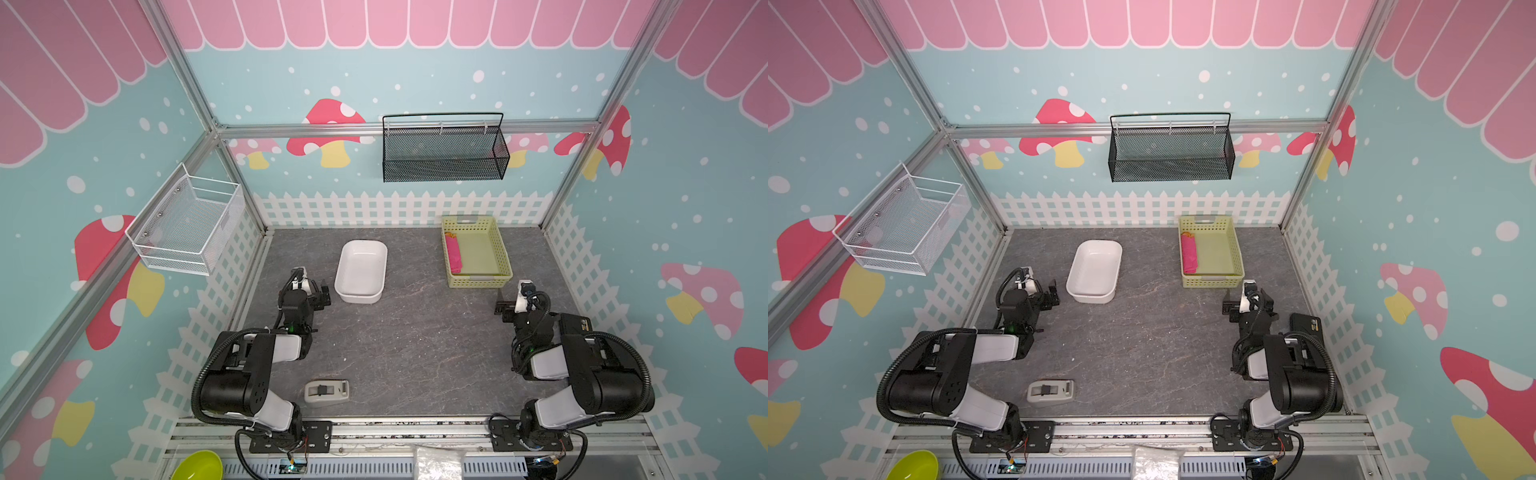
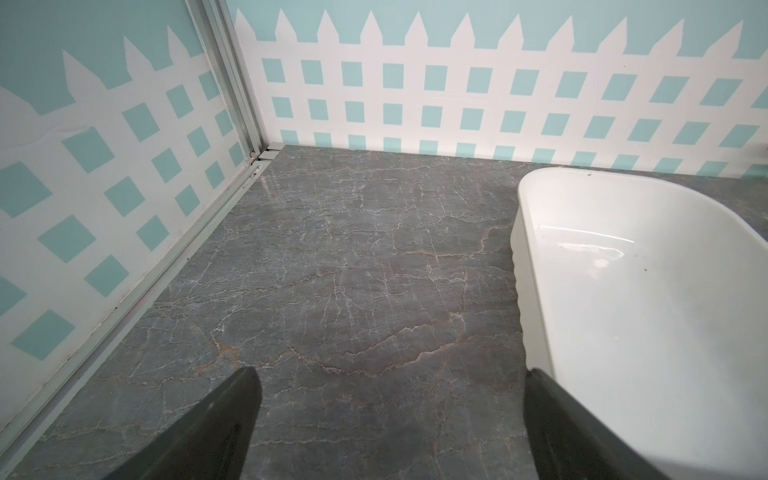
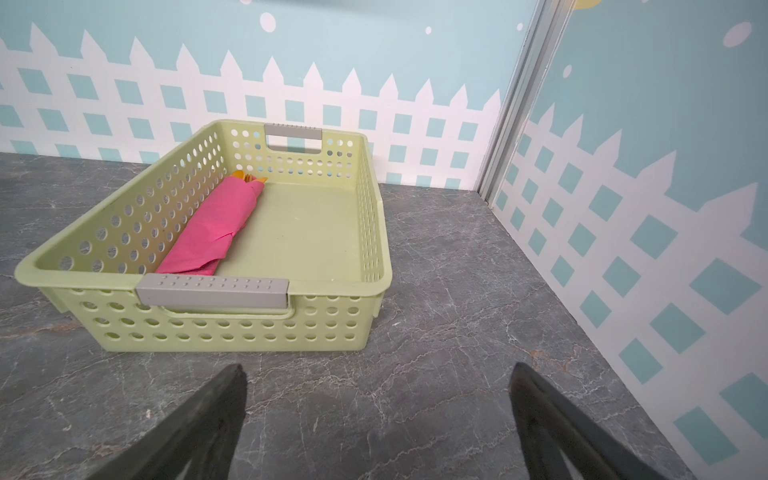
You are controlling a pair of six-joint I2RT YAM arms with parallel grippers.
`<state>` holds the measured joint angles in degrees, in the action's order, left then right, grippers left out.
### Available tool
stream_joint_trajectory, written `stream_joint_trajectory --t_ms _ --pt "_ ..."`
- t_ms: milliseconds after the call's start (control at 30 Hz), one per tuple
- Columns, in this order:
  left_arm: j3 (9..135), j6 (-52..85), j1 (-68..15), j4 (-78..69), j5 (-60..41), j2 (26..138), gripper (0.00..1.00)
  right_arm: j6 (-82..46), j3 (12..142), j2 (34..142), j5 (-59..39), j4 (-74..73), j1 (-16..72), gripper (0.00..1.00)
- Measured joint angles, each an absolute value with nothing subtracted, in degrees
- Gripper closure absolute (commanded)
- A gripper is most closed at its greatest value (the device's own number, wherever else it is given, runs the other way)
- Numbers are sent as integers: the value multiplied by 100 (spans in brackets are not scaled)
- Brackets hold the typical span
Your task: Place the utensils on the paper napkin and roll it up
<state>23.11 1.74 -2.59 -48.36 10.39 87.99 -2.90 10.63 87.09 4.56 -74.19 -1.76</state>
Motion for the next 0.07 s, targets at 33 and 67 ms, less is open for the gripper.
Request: stream_joint_trajectory --t_ms 33,67 --pt "2311 174 -259 -4836 1039 8799 0 -281 1072 8709 440 -7419 -176 0" --pt "2311 174 -259 -4836 1039 8799 0 -274 1076 8709 429 -7419 -176 0"
